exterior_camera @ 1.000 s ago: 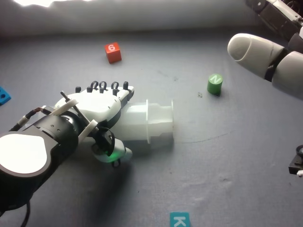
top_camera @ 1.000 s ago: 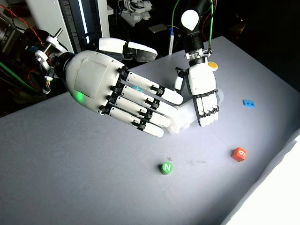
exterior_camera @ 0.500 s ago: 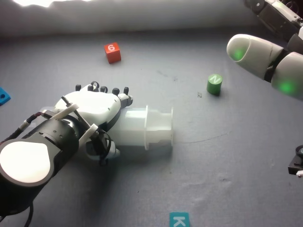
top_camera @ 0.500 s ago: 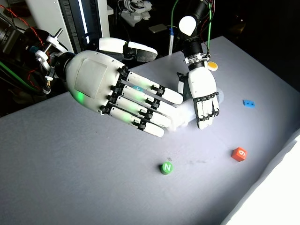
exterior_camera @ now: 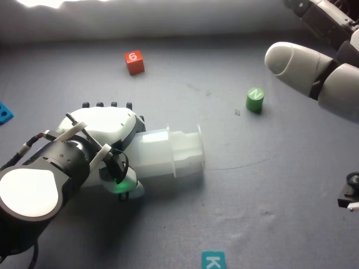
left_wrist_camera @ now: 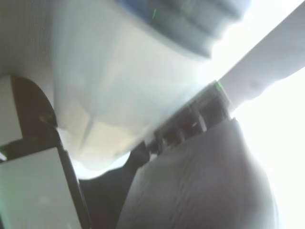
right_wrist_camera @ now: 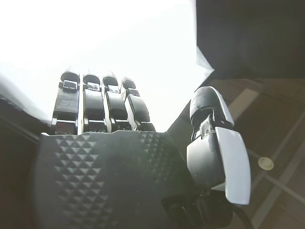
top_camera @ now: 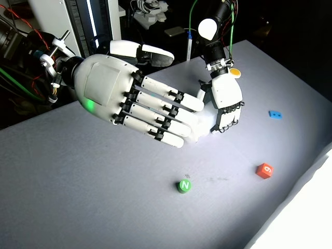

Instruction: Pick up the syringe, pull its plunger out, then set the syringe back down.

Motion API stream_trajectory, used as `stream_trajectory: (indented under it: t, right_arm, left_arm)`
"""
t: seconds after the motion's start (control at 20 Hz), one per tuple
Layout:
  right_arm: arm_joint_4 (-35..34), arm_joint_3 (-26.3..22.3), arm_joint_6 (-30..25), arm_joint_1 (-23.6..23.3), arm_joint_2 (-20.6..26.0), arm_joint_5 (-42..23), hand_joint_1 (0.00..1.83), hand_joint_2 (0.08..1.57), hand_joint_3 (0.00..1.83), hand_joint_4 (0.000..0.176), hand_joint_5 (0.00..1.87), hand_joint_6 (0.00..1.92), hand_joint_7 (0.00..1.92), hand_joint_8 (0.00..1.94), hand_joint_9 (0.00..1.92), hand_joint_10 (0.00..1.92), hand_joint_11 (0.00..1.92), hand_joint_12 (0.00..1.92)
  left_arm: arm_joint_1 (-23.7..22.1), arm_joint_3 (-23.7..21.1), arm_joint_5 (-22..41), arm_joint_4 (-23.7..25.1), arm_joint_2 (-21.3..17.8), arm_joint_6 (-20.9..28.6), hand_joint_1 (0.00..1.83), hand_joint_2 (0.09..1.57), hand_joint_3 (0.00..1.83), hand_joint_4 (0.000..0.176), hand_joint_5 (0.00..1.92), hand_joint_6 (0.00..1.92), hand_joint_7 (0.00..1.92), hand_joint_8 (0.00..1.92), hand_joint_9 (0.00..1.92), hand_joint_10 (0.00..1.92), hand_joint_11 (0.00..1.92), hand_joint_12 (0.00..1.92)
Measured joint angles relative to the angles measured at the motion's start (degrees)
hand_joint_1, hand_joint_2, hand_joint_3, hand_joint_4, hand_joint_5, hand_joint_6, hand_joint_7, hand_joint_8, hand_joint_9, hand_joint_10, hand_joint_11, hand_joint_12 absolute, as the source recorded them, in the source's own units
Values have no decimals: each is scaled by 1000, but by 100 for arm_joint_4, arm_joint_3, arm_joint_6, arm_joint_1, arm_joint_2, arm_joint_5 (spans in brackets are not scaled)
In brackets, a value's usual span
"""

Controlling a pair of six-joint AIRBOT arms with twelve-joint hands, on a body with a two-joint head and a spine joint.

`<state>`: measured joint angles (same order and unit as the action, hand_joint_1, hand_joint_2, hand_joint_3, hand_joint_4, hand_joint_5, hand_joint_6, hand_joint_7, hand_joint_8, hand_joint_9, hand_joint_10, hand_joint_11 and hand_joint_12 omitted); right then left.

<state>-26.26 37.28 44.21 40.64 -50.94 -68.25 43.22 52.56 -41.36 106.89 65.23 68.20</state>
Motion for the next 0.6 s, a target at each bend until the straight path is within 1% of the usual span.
stream_trajectory:
  t: [0.05,0.1,0.15,0.2,0.25,0.3,0.35,0.45,0.55,0.6]
  right_arm:
    - [-4,0,-116,0,0,-13,0,1227,2,0,0,0,0,0,0,0,0,0]
    - [-28,2,-284,0,-2,-17,0,1229,3,0,0,0,0,0,0,0,0,0]
    - [-28,0,-404,0,-2,-39,0,1229,3,0,0,0,0,0,0,0,0,0]
    - [-22,2,-553,0,-2,-50,0,1227,2,0,0,0,0,0,0,0,0,0]
    - [0,2,-699,0,-2,-55,0,1228,2,0,0,0,0,0,0,0,0,0]
    - [0,0,-789,0,-2,-52,0,1227,2,0,0,0,0,0,0,0,0,0]
    - [15,2,-944,0,-2,-52,0,1225,1,0,0,0,0,0,0,0,0,0]
    - [37,4,-1128,0,-2,-74,0,1223,0,0,0,0,0,0,0,0,0,0]
    - [63,48,-1270,0,-2,-122,0,1225,1,0,0,0,0,0,0,0,0,0]
    - [85,74,-1325,17,-2,-146,0,1227,1,0,0,0,0,0,0,0,0,0]
  left_arm:
    - [-2,0,0,0,0,-2,1271,1083,2,0,1065,760,1034,1000,949,986,672,1235]
    - [-4,0,-4,0,0,-4,1255,1076,0,0,1102,694,1044,1011,979,893,682,1230]
    - [-20,-2,2,-11,0,-20,1246,1077,1,0,1094,729,1039,1004,985,841,671,1222]
    - [-50,-15,22,-24,0,-28,1353,1090,0,0,1054,756,1009,985,930,1145,652,1232]
    - [-92,-24,52,-76,0,-50,1375,1093,1,0,1040,775,1007,968,914,1218,635,1254]
    - [-129,-24,87,-107,0,-46,1380,1090,0,0,1042,778,1016,944,917,1222,635,1258]
    - [-192,-63,173,-166,-13,-42,1378,1105,1,0,1036,729,963,1075,887,1271,625,1252]
    - [-308,-186,280,-363,-55,-39,1376,1112,1,0,1024,746,947,1111,872,1281,602,1258]
    - [-424,-317,400,-533,-107,-35,1379,1103,0,0,1045,731,965,1083,892,1235,612,1230]
    - [-542,-396,448,-588,-188,-31,1375,1116,1,0,1037,702,929,1160,858,1293,621,1238]
